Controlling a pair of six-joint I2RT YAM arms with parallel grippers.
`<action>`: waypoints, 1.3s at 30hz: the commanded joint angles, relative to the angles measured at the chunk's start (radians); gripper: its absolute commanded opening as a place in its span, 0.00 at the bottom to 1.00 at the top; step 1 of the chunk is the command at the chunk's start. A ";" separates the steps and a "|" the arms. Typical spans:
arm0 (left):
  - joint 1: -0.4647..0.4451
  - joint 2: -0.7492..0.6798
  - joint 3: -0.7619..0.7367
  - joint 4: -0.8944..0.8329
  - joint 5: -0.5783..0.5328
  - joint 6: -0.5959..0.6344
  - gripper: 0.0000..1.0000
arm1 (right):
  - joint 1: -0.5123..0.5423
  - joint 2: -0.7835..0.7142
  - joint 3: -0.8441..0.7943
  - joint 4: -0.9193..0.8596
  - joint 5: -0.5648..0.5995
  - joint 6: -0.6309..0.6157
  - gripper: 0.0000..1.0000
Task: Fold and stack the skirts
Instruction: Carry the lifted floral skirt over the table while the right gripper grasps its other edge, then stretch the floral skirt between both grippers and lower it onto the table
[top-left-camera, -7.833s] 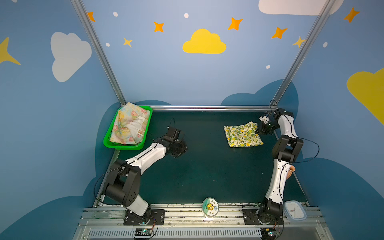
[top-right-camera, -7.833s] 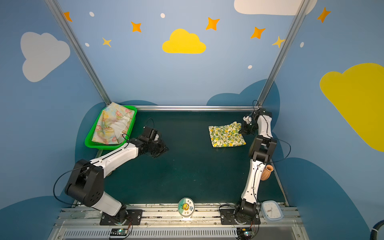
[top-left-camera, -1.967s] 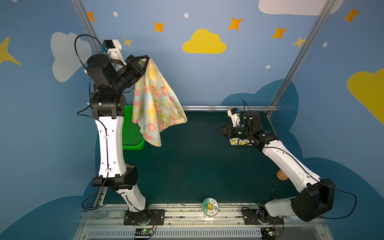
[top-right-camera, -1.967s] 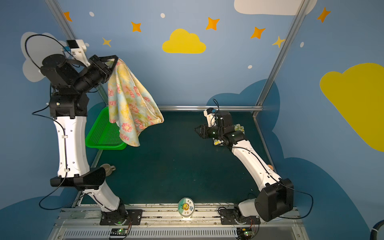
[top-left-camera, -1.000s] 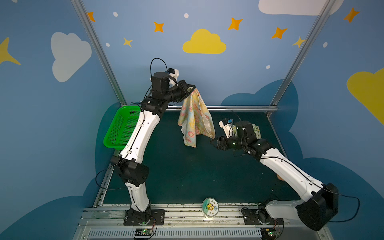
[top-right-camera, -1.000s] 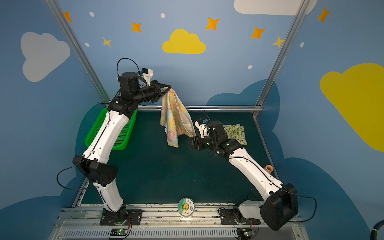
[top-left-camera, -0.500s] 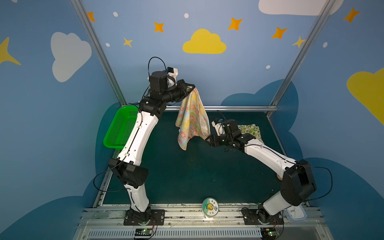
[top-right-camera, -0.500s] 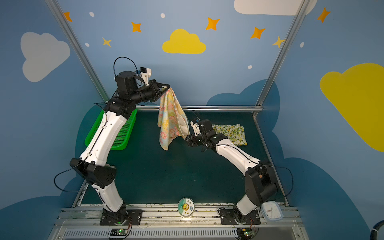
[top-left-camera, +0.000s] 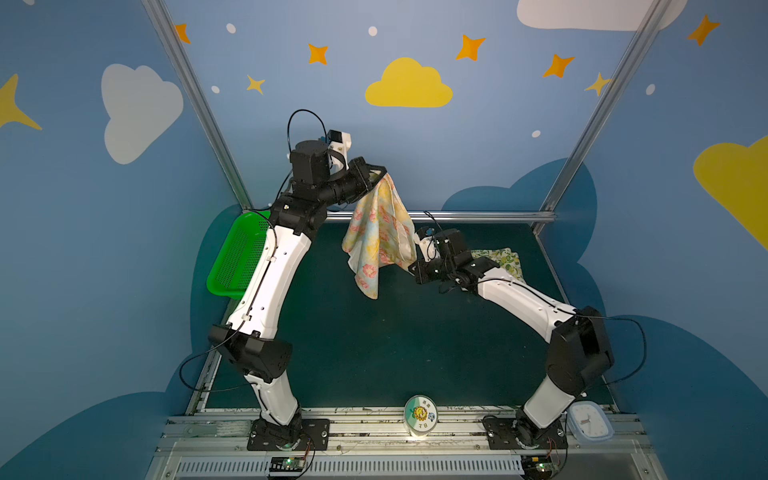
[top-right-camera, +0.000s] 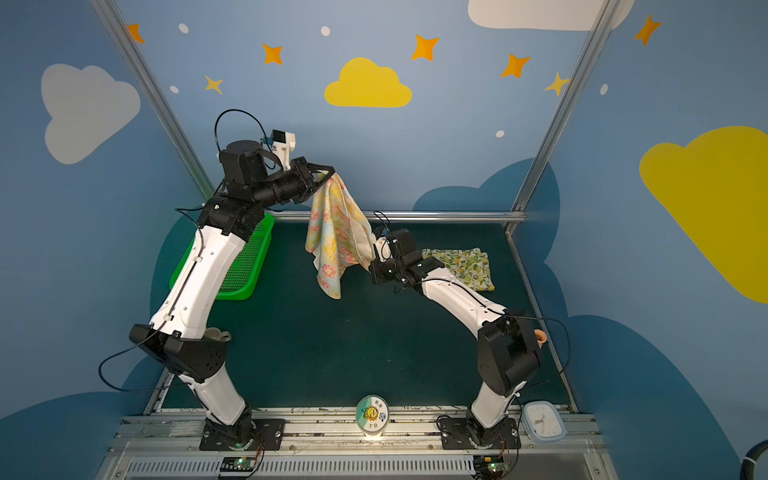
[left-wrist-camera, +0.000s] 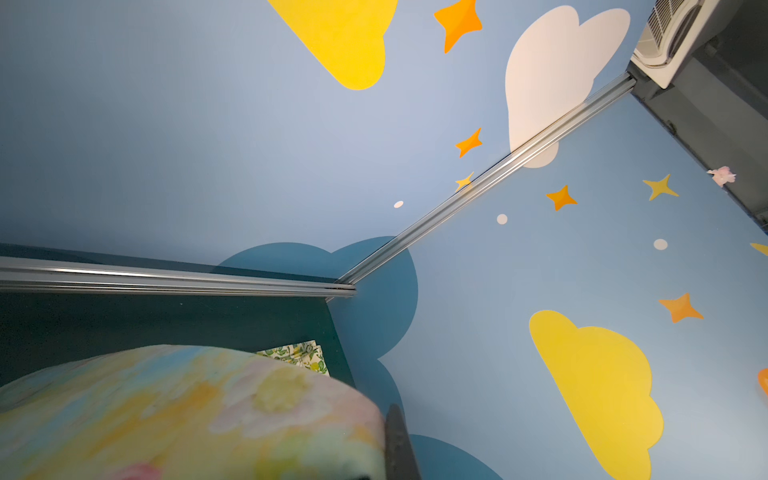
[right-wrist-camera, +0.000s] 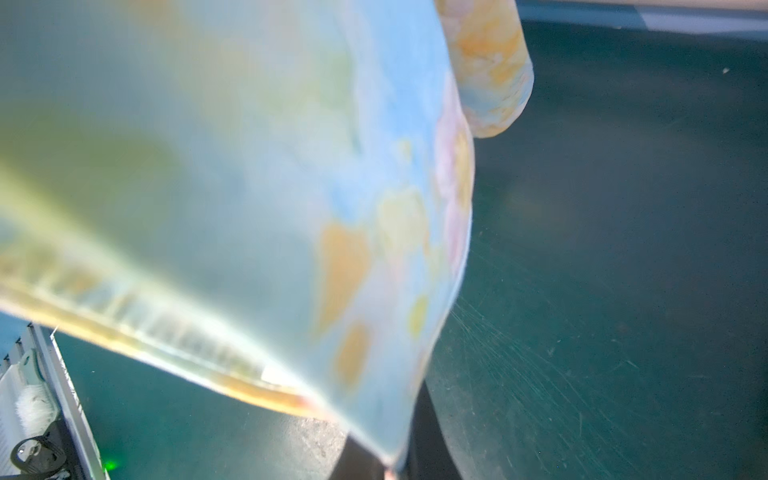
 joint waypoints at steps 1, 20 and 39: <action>0.033 -0.088 -0.042 0.017 -0.038 0.043 0.04 | 0.000 -0.089 0.031 -0.056 0.014 -0.058 0.00; 0.265 -0.305 -0.524 0.046 -0.094 0.030 0.04 | -0.154 -0.310 0.083 -0.250 0.059 -0.187 0.00; 0.279 -0.153 -0.475 0.202 -0.095 0.046 0.04 | -0.262 -0.128 0.239 -0.141 0.048 -0.274 0.00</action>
